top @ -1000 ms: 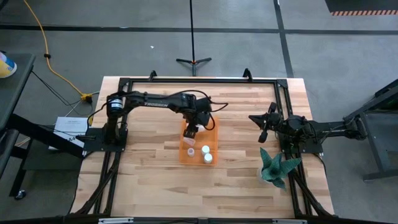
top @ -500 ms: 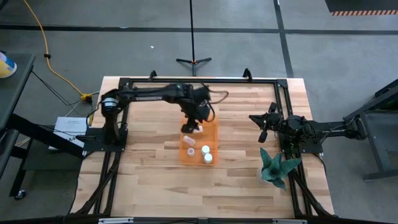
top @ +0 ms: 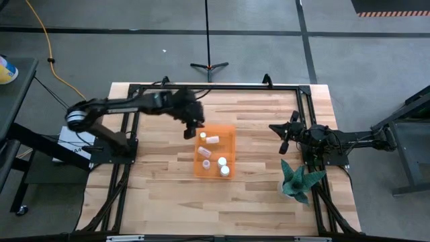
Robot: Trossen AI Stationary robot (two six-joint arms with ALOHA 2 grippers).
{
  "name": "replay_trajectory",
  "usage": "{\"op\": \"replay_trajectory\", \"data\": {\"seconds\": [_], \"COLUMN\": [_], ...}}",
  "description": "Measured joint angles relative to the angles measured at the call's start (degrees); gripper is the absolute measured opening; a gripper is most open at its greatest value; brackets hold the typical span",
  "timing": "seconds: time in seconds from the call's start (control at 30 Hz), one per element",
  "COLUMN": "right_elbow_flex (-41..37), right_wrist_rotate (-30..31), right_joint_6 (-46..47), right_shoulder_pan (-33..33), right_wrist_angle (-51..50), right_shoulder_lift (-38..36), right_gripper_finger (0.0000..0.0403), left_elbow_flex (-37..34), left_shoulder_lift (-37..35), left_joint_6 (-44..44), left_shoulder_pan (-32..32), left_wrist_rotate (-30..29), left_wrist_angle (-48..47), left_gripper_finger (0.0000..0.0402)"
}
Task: Pick and place pill bottles into a basket
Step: Return to Home Position
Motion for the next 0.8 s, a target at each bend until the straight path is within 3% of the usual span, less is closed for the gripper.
{"op": "replay_trajectory", "data": {"seconds": [0.33, 0.53, 0.8], "right_elbow_flex": [0.0, 0.0, 0.0], "right_wrist_rotate": [1.34, 1.27, 0.94], "right_joint_6": [0.22, 0.22, 0.26], "right_shoulder_pan": [0.0, 0.0, 0.0], "right_wrist_angle": [0.21, 1.49, 2.13], "right_shoulder_lift": [0.0, 0.0, 0.0], "right_gripper_finger": [0.0007, 0.0007, 0.0007], "left_elbow_flex": [-32.77, -42.87, -48.51], "left_shoulder_lift": [-21.43, -29.96, -34.43], "left_joint_6": [-10.21, -20.44, -26.09], "left_shoulder_pan": [-4.65, -3.31, -3.27], "left_wrist_rotate": [-11.62, -14.31, -14.8], "left_wrist_angle": [32.97, 32.96, 34.74], "left_gripper_finger": [0.0162, 0.0161, 0.0161]}}
